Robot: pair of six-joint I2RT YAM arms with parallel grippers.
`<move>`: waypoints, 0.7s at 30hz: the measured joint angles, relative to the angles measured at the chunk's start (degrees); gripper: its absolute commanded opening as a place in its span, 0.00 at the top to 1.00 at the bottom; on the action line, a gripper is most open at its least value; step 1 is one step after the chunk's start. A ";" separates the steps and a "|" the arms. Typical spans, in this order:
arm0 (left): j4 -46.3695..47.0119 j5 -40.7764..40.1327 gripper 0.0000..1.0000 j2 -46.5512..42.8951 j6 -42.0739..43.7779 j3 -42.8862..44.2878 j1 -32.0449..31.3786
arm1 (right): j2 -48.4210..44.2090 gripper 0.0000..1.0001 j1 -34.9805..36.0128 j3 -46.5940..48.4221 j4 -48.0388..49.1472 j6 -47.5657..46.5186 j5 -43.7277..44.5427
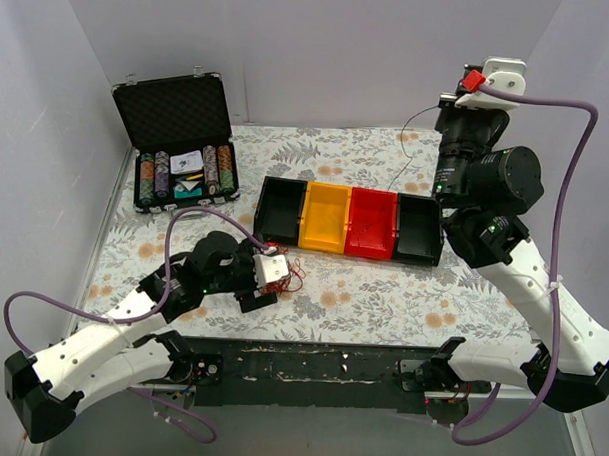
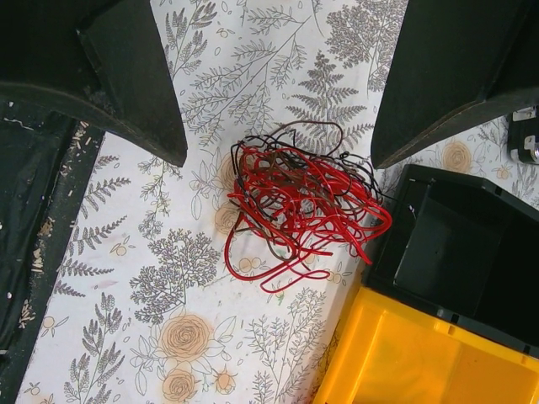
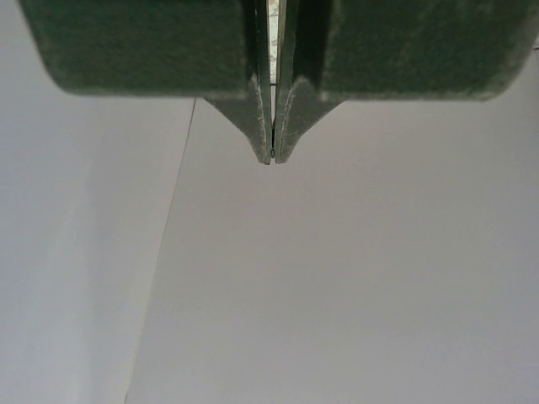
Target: Untangle the cables
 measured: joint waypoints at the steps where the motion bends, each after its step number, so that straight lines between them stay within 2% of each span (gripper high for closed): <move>1: -0.02 -0.04 0.08 -0.17 0.00 -0.04 0.00 | 0.04 0.99 -0.57 -0.09 -0.35 0.66 -0.31; 12: 0.66 -0.07 0.08 -0.52 0.26 -1.22 0.00 | 0.02 0.99 -4.04 0.74 -1.53 5.07 -2.29; 21: 0.52 -0.07 0.08 -0.52 0.42 -2.05 0.00 | -0.09 0.99 -5.38 4.31 -0.04 3.06 -2.34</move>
